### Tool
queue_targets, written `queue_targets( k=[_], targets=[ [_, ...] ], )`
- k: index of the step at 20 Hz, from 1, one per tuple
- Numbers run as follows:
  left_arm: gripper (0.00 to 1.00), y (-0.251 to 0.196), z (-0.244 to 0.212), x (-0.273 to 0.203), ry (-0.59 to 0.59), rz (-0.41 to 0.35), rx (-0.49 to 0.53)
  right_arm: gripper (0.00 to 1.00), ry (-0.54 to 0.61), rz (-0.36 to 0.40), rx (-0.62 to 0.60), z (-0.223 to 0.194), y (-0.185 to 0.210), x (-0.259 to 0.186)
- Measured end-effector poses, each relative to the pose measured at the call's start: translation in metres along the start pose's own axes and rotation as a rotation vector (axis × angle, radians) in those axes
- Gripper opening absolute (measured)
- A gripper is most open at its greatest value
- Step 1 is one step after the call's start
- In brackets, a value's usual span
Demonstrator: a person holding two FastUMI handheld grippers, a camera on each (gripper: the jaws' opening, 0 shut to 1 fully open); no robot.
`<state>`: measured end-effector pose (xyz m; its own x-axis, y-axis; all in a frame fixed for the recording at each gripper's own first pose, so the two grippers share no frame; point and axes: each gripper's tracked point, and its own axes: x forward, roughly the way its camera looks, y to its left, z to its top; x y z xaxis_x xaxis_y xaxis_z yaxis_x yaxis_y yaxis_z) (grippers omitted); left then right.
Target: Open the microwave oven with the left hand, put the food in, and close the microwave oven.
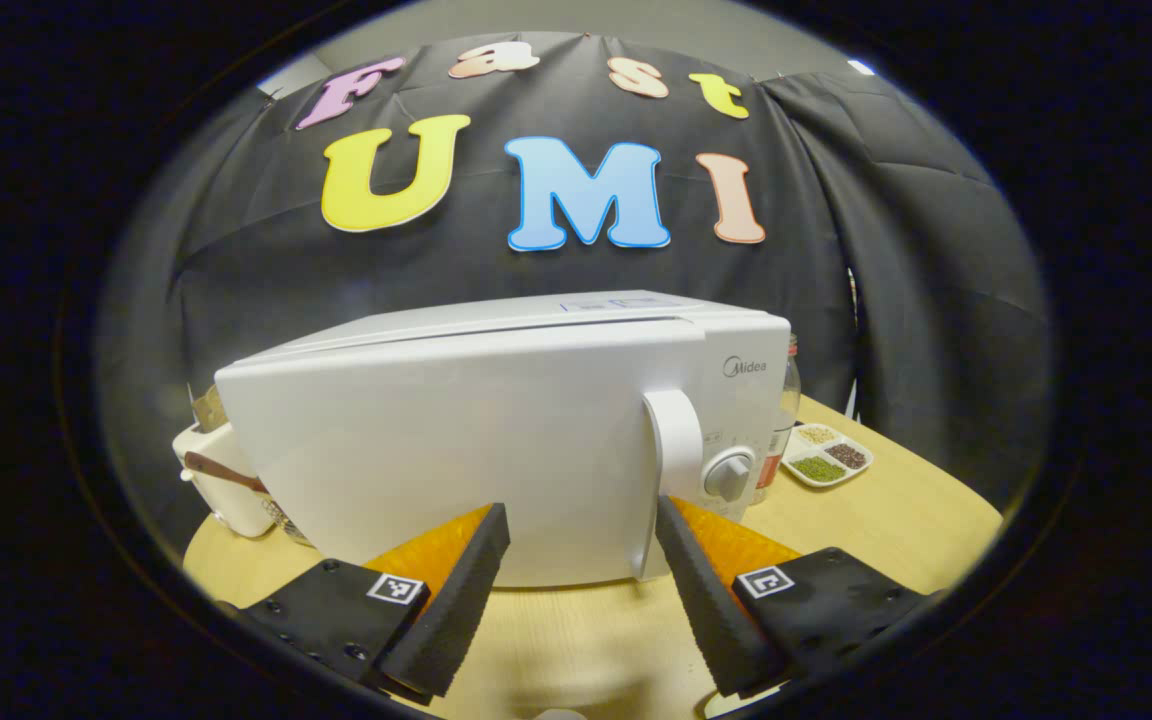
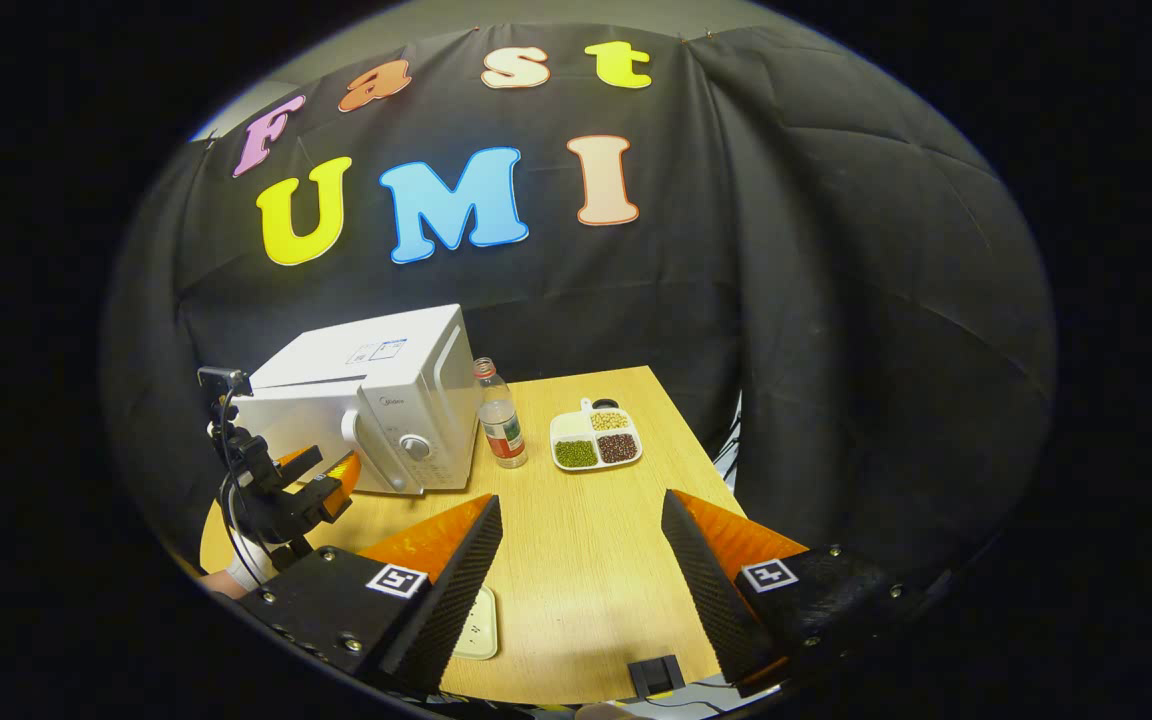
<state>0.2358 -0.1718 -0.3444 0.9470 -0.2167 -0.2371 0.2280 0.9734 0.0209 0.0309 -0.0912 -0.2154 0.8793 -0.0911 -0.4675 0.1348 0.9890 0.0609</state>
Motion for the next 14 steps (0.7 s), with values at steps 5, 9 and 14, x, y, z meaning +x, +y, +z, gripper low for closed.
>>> queue_targets(
  k=[5,9,14],
  targets=[
    [1.00,-0.001,0.000,0.001,-0.002,0.018,-0.003,0.98,0.009,0.004,0.002,-0.006,0.000,-0.003],
    [1.00,0.005,0.006,0.009,-0.029,0.077,-0.009,0.98,0.020,0.007,0.014,-0.011,0.000,-0.005],
    [0.94,0.031,0.028,0.025,-0.041,0.173,-0.182,0.98,0.027,0.021,-0.005,-0.015,0.002,-0.012]
  ],
)
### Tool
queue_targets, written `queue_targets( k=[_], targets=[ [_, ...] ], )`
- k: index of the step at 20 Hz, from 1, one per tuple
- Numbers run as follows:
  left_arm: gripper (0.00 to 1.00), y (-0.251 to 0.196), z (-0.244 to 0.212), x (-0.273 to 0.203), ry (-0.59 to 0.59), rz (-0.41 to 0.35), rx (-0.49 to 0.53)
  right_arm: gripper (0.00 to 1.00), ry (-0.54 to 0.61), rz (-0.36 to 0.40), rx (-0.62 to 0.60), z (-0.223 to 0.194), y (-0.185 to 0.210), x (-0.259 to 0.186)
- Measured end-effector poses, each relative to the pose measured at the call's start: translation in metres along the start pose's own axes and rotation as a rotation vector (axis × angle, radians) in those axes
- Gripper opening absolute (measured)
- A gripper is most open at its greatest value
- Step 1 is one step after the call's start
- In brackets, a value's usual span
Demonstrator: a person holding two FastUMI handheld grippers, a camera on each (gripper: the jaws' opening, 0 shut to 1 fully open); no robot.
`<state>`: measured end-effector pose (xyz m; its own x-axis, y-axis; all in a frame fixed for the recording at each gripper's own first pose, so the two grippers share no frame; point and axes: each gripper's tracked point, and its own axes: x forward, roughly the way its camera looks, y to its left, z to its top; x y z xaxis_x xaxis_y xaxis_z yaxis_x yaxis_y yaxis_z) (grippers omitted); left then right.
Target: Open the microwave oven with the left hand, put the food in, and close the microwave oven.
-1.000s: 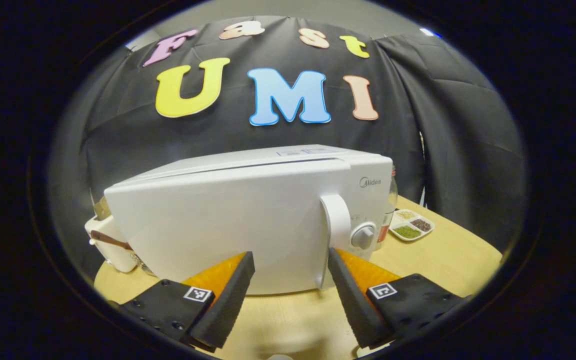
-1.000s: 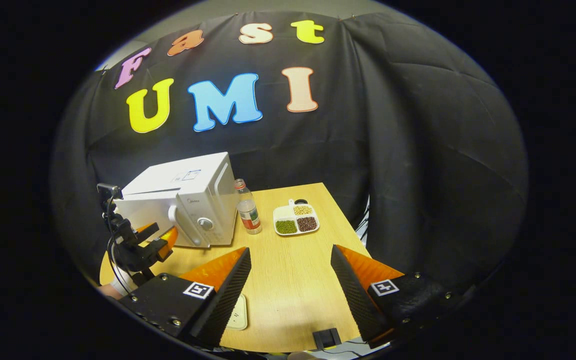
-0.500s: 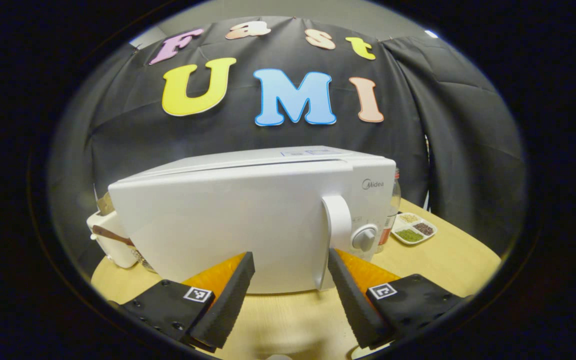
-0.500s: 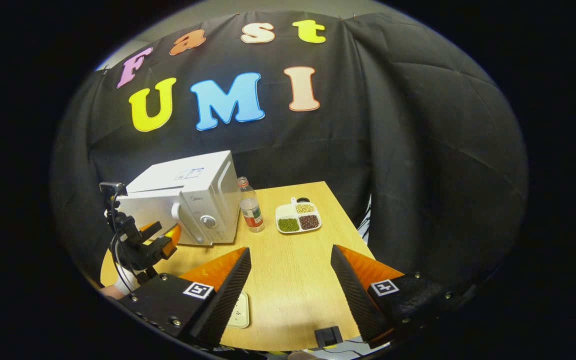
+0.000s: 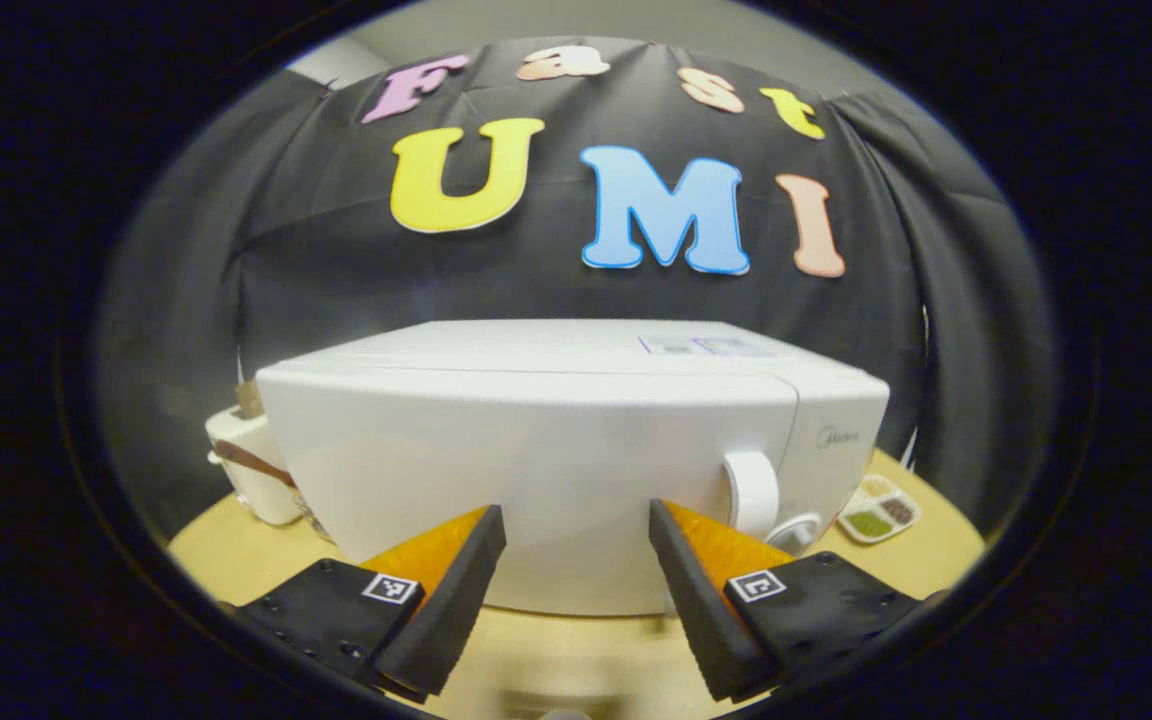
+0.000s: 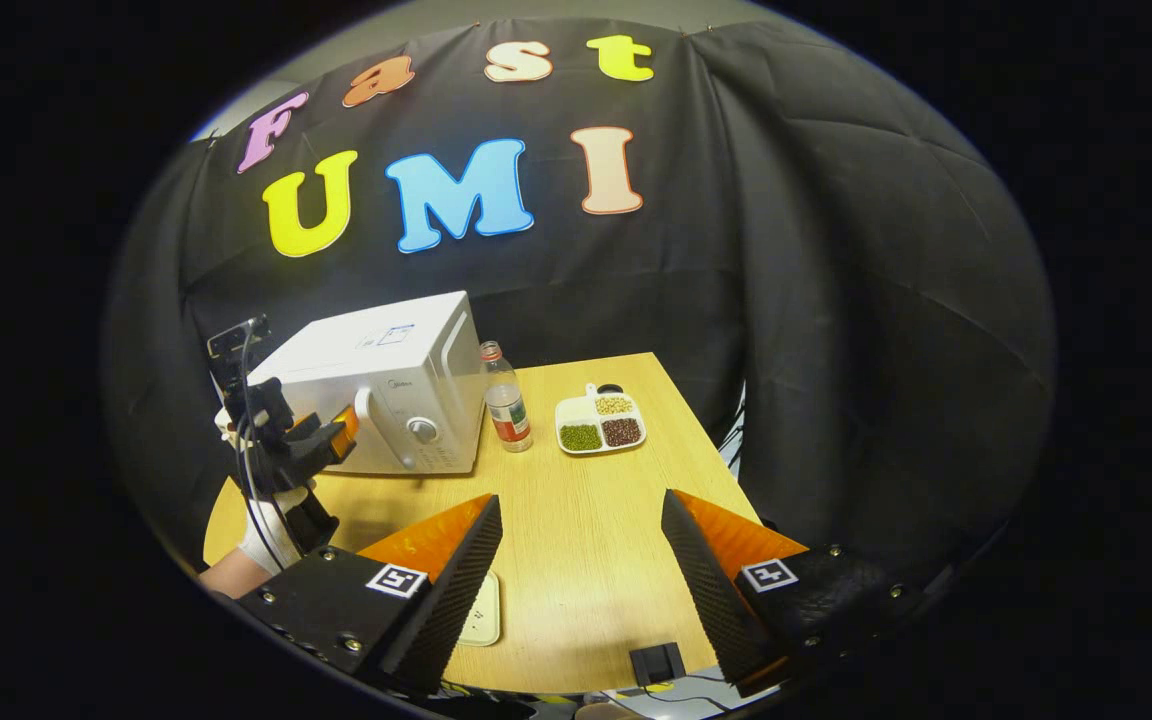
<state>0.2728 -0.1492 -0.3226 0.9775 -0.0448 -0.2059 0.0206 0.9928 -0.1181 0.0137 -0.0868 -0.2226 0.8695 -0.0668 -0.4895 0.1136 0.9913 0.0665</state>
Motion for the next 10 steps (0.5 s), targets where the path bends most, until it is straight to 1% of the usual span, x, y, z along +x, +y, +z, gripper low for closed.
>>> queue_targets(
  k=[1,2,3,6,8,9,10],
  targets=[
    [0.94,0.002,-0.004,-0.004,-0.003,0.005,0.023,0.98,-0.002,-0.002,0.000,0.000,-0.002,-0.001],
    [0.97,0.002,-0.009,-0.006,0.002,0.001,0.047,0.98,-0.004,0.002,0.001,0.001,-0.002,-0.003],
    [0.95,0.000,-0.011,-0.008,0.012,-0.005,0.057,0.98,-0.004,0.001,-0.001,0.000,-0.003,-0.003],
    [0.99,-0.002,-0.014,-0.019,0.018,-0.025,0.066,0.98,-0.009,0.006,-0.001,0.001,-0.002,-0.005],
    [0.94,-0.002,-0.008,-0.029,0.015,-0.035,0.078,0.98,-0.020,0.008,-0.023,0.003,0.000,-0.007],
    [0.97,-0.002,-0.004,-0.035,0.012,-0.043,0.083,0.98,-0.028,0.012,-0.040,0.006,0.002,-0.009],
    [0.97,-0.003,0.003,-0.044,0.000,-0.052,0.089,0.98,-0.037,0.026,-0.049,0.009,0.009,-0.010]
  ],
)
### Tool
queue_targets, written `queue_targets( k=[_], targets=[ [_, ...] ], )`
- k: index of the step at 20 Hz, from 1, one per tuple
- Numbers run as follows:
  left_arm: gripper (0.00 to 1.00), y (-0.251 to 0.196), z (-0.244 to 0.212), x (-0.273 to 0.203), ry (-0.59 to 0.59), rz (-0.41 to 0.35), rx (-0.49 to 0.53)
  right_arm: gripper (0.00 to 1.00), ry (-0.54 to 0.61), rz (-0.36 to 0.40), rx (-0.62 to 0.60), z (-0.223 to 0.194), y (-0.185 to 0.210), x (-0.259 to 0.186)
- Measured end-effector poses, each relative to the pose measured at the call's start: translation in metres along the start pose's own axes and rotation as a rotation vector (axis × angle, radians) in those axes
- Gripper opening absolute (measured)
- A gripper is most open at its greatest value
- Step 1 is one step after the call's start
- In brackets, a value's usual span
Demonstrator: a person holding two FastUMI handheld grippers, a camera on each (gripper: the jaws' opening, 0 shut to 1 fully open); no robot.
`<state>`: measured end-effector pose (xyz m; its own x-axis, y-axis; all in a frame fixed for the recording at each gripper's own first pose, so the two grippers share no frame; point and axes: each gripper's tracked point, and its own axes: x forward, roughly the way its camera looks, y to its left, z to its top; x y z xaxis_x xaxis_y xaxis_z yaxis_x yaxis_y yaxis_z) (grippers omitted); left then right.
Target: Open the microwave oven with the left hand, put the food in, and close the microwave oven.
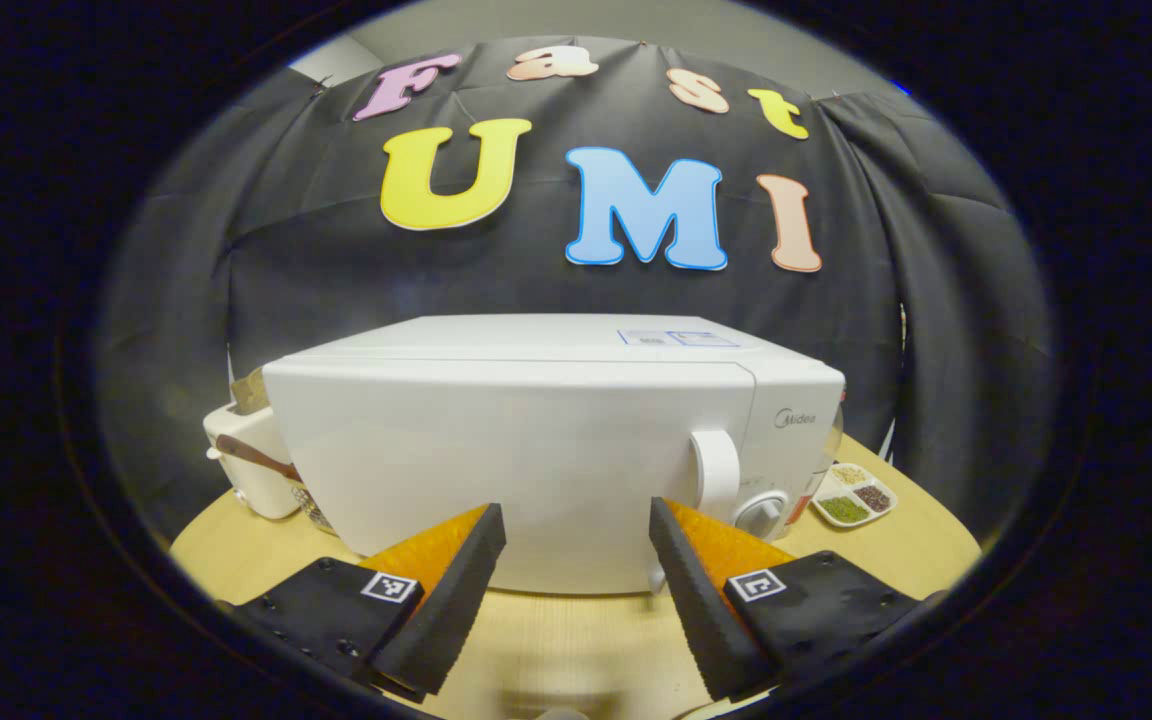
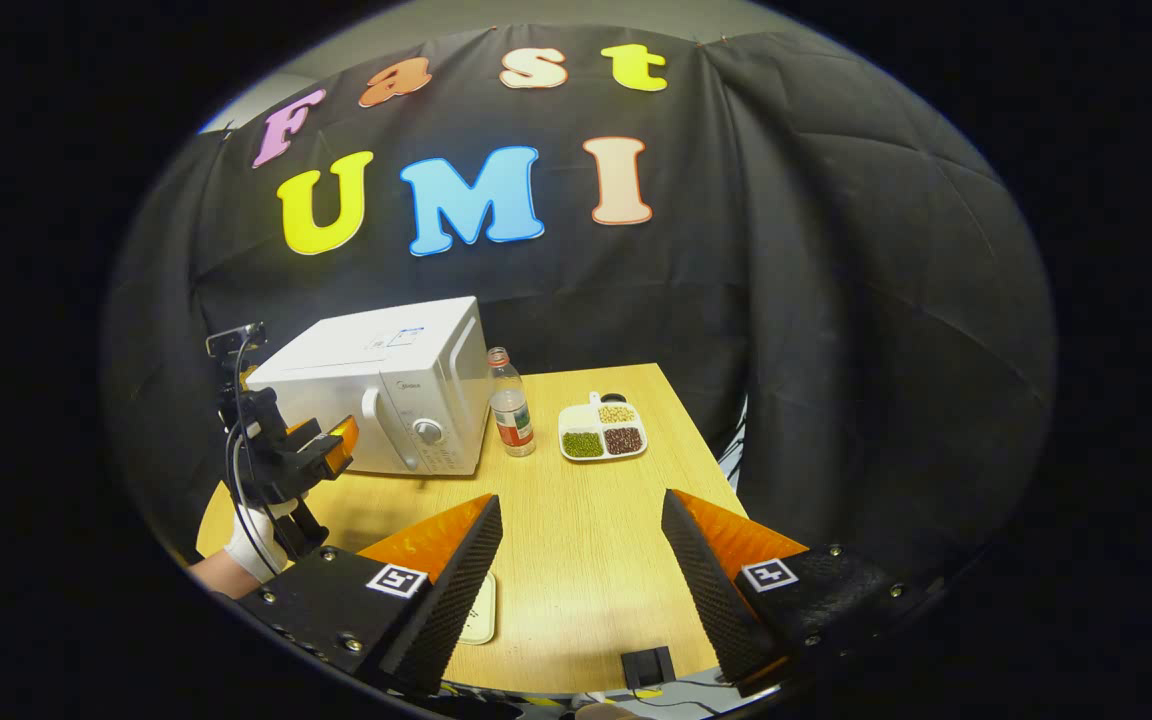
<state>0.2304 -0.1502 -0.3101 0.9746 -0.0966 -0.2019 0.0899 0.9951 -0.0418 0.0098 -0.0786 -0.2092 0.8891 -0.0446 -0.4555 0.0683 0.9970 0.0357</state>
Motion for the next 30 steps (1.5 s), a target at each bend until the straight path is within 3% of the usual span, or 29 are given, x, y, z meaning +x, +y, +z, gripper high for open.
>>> queue_targets(
  k=[2,3,7,8,9,12,13,14,16,24,30],
  targets=[
    [0.95,-0.001,0.017,-0.024,-0.025,-0.018,0.018,0.98,-0.023,0.026,-0.013,0.007,0.012,-0.002],
    [0.99,-0.002,0.028,-0.039,-0.039,-0.031,0.017,0.98,-0.037,0.040,-0.023,0.012,0.019,-0.003],
    [0.94,0.000,0.080,-0.112,-0.109,-0.060,0.018,0.98,-0.111,0.107,-0.066,0.037,0.049,-0.013],
    [0.99,0.002,0.095,-0.131,-0.123,-0.065,0.011,0.98,-0.133,0.120,-0.071,0.044,0.055,-0.016],
    [0.94,0.004,0.109,-0.149,-0.141,-0.066,0.006,0.98,-0.151,0.136,-0.068,0.052,0.061,-0.020],
    [0.94,0.016,0.155,-0.202,-0.197,-0.063,-0.011,0.98,-0.214,0.176,-0.067,0.075,0.077,-0.033],
    [0.99,0.024,0.168,-0.218,-0.208,-0.052,-0.015,0.94,-0.231,0.172,-0.075,0.082,0.078,-0.037],
    [0.94,0.036,0.181,-0.234,-0.216,-0.030,-0.013,0.98,-0.246,0.169,-0.082,0.088,0.079,-0.041],
    [0.94,0.054,0.197,-0.259,-0.224,0.002,-0.016,0.98,-0.286,0.160,-0.086,0.103,0.080,-0.051],
    [0.94,0.106,0.221,-0.319,-0.237,0.099,0.006,0.98,-0.427,0.122,-0.077,0.144,0.085,-0.083],
    [0.94,0.106,0.238,-0.333,-0.269,0.078,0.009,0.98,-0.450,0.119,-0.055,0.154,0.087,-0.096]
  ],
)
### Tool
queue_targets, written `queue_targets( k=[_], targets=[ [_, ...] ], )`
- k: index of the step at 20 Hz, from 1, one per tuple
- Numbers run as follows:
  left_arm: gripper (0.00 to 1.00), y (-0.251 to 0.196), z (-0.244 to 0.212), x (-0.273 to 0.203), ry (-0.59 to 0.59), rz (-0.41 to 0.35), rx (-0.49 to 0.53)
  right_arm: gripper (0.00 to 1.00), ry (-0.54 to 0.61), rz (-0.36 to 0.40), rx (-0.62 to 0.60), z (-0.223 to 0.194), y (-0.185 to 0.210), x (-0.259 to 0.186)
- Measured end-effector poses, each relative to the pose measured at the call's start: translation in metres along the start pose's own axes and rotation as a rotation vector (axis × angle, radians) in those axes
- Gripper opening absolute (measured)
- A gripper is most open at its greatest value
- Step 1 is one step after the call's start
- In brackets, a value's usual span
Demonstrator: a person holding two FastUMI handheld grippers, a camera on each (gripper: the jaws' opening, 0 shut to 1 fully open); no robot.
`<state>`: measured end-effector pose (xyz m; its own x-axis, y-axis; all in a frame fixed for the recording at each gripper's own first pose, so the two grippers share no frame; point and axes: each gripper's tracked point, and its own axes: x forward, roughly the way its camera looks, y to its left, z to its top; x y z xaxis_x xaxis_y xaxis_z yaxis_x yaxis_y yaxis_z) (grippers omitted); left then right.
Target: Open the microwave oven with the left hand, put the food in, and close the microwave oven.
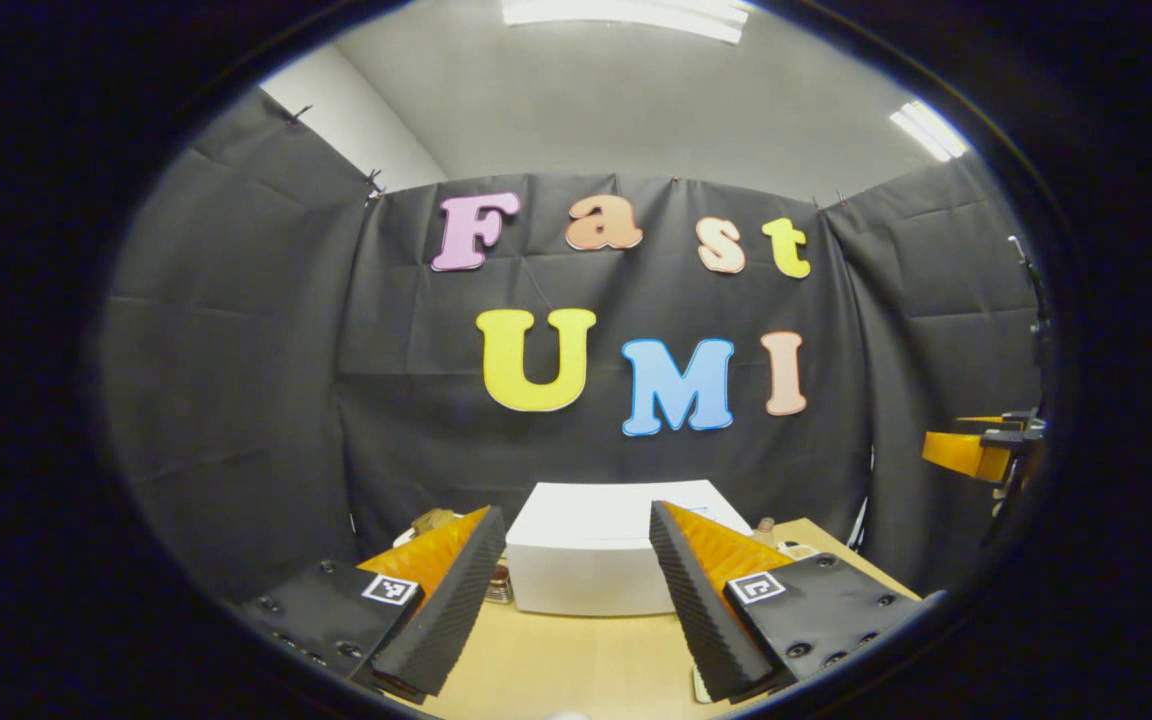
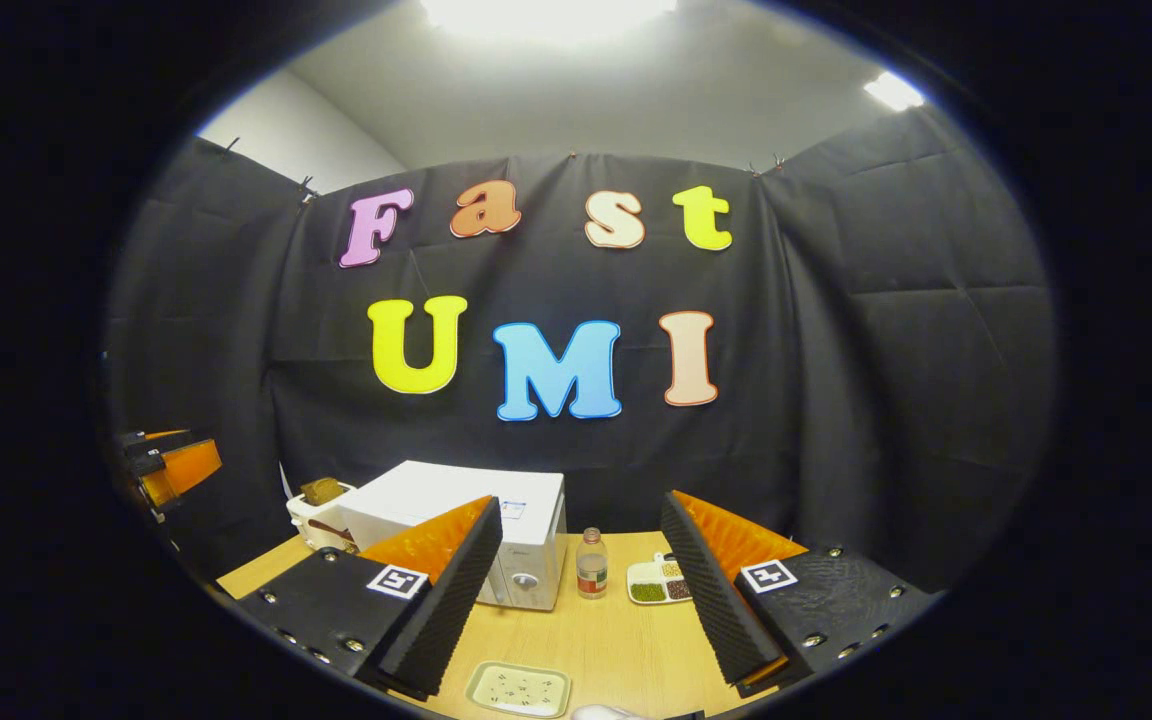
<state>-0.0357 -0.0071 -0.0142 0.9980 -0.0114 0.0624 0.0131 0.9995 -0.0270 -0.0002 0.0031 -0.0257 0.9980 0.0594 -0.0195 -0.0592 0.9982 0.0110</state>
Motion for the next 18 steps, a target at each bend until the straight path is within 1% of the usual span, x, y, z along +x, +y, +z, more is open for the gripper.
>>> queue_targets(
  k=[2,3,4,5,6,7,10,11,12,13,14,15,16,17,18],
  targets=[
    [0.94,-0.003,0.001,0.000,-0.004,-0.017,0.004,0.98,0.000,-0.004,-0.001,0.001,0.002,-0.001],
    [0.96,-0.005,0.002,0.001,-0.006,-0.027,0.005,0.98,0.000,-0.004,-0.008,0.002,0.004,-0.001],
    [0.96,-0.007,0.002,0.001,-0.005,-0.035,0.004,0.98,-0.004,-0.006,-0.016,0.003,0.004,-0.002],
    [0.96,-0.007,0.001,0.001,-0.005,-0.039,0.003,0.93,-0.004,-0.004,-0.019,0.004,0.007,-0.002],
    [0.94,-0.006,0.001,0.001,-0.004,-0.043,0.003,1.00,-0.001,0.001,-0.017,0.003,0.010,-0.003],
    [0.94,-0.006,-0.001,0.003,-0.003,-0.046,0.002,0.98,0.002,0.006,-0.009,0.003,0.012,-0.003],
    [0.94,-0.003,0.000,0.007,-0.003,-0.050,0.007,0.98,0.010,0.004,0.001,0.002,0.013,-0.001],
    [0.96,0.000,-0.001,0.008,-0.003,-0.046,0.010,0.98,0.012,0.003,0.001,0.003,0.014,0.000],
    [0.97,0.002,0.001,0.009,-0.008,-0.044,0.010,0.93,0.013,0.003,0.001,0.002,0.015,0.001],
    [0.99,0.003,0.001,0.012,-0.009,-0.043,0.008,0.98,0.017,0.002,-0.001,0.002,0.015,0.003],
    [0.94,0.005,0.000,0.013,-0.007,-0.043,0.004,0.98,0.022,-0.001,-0.006,0.002,0.015,0.003],
    [0.94,0.006,-0.003,0.015,-0.003,-0.042,0.000,0.98,0.024,-0.002,-0.009,0.002,0.016,0.004],
    [0.94,0.006,-0.004,0.017,-0.002,-0.044,-0.006,0.93,0.025,-0.003,-0.012,0.002,0.016,0.005],
    [0.94,0.005,-0.003,0.018,-0.001,-0.046,-0.010,0.93,0.022,-0.006,-0.015,0.003,0.017,0.007],
    [0.99,0.007,-0.003,0.020,-0.003,-0.046,-0.010,0.98,0.020,-0.007,-0.016,0.004,0.018,0.007]
  ],
)
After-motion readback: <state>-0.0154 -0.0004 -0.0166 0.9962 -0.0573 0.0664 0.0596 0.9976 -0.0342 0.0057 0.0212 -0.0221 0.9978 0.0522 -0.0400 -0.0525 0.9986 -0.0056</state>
